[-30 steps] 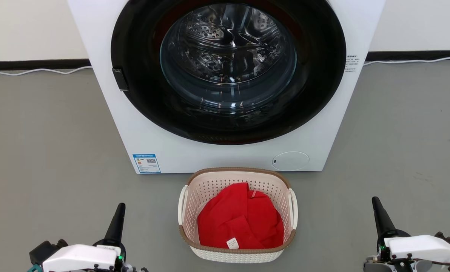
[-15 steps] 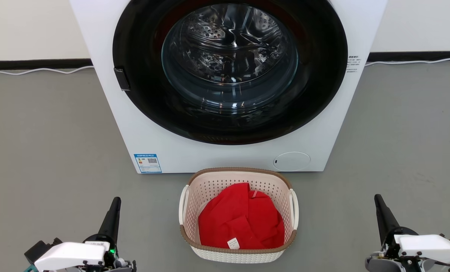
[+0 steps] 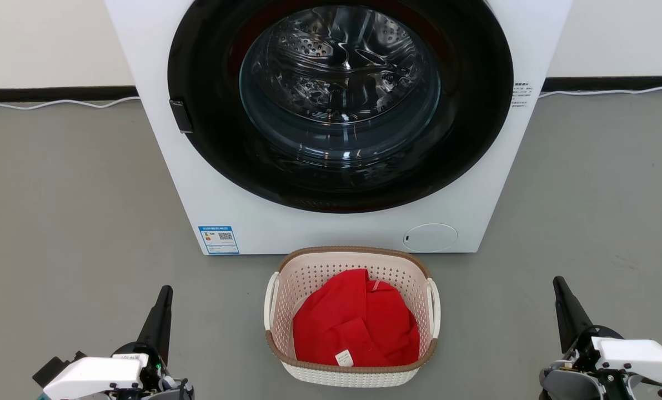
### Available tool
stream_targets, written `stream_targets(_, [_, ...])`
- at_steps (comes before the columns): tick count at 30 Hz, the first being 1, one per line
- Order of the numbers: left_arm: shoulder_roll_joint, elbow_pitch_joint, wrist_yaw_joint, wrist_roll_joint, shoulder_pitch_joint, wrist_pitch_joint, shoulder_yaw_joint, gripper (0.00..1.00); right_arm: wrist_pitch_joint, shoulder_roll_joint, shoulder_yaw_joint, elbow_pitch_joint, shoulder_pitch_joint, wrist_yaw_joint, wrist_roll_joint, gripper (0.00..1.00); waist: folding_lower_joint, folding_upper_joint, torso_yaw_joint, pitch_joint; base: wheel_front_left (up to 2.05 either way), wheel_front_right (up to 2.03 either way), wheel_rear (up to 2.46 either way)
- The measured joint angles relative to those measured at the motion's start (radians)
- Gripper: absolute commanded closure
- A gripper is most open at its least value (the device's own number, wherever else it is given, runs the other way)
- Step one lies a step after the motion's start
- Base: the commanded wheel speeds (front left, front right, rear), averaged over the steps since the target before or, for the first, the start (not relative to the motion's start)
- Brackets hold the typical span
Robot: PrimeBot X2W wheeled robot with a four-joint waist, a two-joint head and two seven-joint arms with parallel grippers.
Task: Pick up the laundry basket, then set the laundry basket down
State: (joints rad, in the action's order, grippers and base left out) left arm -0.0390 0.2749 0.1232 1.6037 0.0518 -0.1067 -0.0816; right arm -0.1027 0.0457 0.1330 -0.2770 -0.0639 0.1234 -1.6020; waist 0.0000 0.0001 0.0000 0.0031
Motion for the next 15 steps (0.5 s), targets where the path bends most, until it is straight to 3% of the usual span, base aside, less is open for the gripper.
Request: stream_targets(15, [0.000,-0.001,0.000,0.000,0.000,0.000,-0.001,1.00,0.000,0.000,0.000,0.000,0.000,0.000,0.000,1.00,0.0000,0.0000,0.000,0.000,0.00,0.00,0.00])
